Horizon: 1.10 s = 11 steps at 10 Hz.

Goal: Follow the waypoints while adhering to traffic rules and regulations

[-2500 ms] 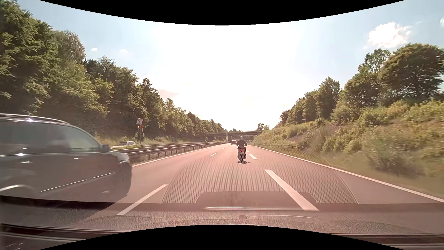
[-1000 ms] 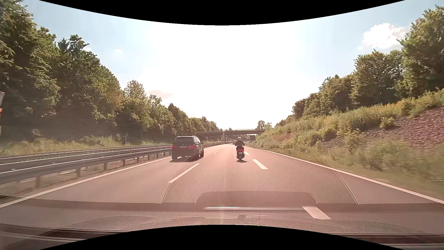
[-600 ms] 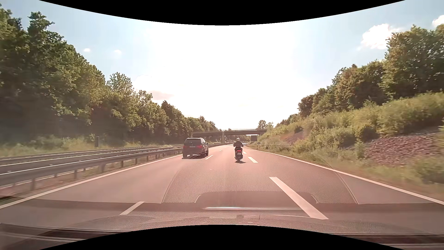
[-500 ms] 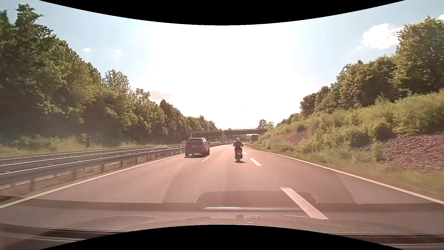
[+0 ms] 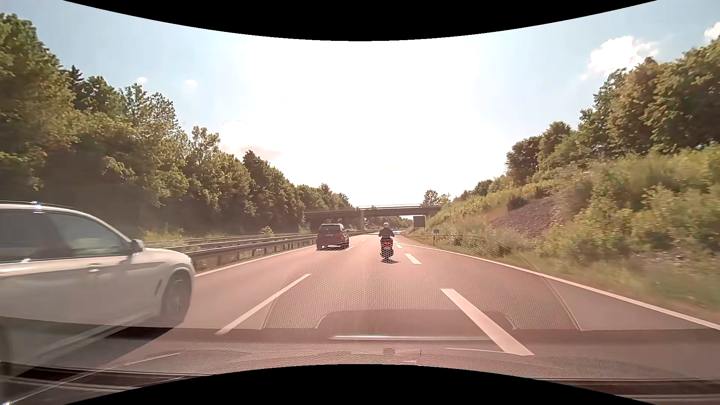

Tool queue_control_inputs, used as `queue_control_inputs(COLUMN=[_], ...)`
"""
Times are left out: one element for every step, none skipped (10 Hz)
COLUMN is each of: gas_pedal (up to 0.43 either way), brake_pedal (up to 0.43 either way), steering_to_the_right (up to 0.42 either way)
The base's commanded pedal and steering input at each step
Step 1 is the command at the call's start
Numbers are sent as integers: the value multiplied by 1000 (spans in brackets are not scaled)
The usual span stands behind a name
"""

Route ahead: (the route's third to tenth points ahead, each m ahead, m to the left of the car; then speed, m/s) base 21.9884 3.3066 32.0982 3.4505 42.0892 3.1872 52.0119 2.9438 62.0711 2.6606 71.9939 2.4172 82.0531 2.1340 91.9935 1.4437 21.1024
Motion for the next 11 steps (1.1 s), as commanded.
queue_control_inputs(gas_pedal=[378,378,378,378,370,358,358,358,350,339,331], brake_pedal=[12,12,12,12,12,12,12,12,12,12,12], steering_to_the_right=[-1,-1,1,2,2,0,0,0,0,0,0])
